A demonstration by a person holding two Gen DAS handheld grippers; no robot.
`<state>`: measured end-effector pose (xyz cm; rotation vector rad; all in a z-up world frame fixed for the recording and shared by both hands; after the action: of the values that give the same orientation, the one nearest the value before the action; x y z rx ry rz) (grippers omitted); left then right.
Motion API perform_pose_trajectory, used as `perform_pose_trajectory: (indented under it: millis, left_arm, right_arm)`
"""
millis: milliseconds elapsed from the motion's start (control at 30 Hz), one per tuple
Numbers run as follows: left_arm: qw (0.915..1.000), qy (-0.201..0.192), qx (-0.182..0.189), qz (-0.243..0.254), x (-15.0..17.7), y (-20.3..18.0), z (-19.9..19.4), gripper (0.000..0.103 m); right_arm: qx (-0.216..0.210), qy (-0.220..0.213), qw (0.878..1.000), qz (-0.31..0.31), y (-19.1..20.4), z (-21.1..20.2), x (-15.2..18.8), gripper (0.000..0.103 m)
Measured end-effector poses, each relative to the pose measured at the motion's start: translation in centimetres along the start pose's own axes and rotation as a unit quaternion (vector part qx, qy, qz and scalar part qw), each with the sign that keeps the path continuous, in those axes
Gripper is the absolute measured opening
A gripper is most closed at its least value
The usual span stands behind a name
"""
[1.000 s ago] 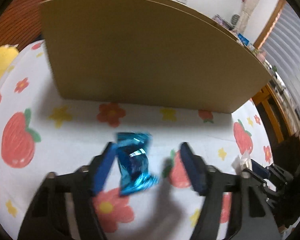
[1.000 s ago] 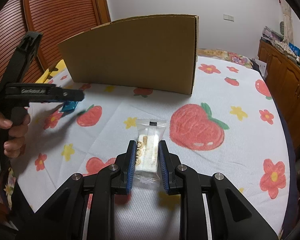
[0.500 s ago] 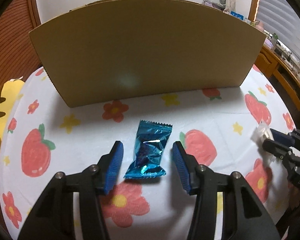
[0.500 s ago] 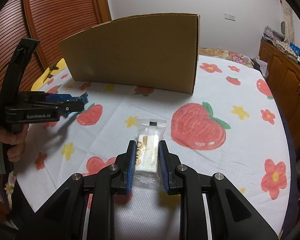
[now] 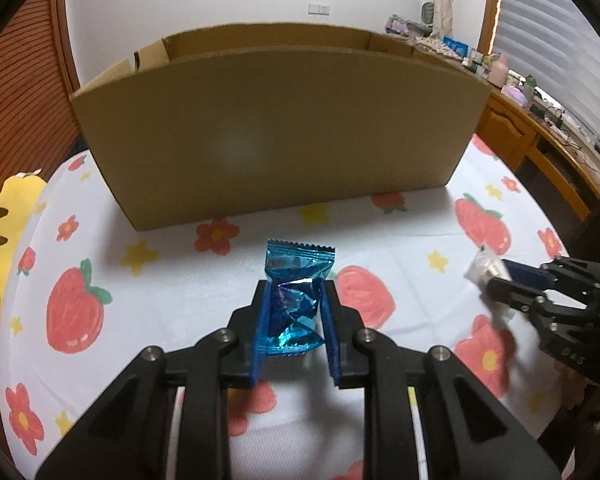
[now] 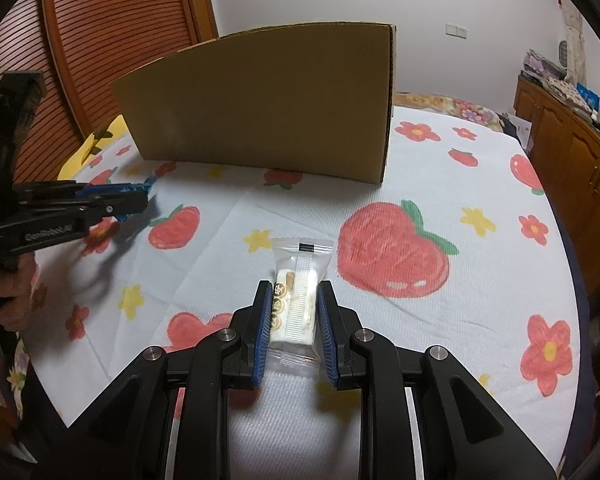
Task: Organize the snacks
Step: 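Lift both held snacks up and carry them over the box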
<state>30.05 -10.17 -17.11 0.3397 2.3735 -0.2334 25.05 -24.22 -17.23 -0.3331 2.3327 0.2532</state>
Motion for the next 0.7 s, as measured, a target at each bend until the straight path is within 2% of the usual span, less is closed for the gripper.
perform_pose_trajectory:
  millis: [333, 567, 700]
  left_arm:
    - [0.9991, -0.04, 0.008, 0.015, -0.7, -1.0, -4.0, 0.022]
    - [0.9963, -0.081, 0.017, 0.026, -2.3, -2.4, -8.8, 0.022]
    - [0.993, -0.112, 0.019, 0.034, -3.4, -3.0, -12.4, 0.022]
  right_arm:
    - [0.015, -0.004, 1.0, 0.0, 0.0, -0.2, 0.0, 0.02]
    - [0.039, -0.012, 0.999, -0.017, 0.2, -0.8, -0.3, 0.02]
    - [0.05, -0.021, 0.998, -0.027, 0.8, -2.8, -0.6, 0.02]
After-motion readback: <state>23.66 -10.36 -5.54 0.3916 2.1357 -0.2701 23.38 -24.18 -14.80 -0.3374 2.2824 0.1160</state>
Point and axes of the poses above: each gripper's, at about its wrist camera, not at the fingertips, and z roughly the way its jaws point, y to its left, x to its underside, the point moved 8 cm from there along z, roughly the way its jaws point, and after that the axes turned 4 degrees about -y, right-handed, at the moved point
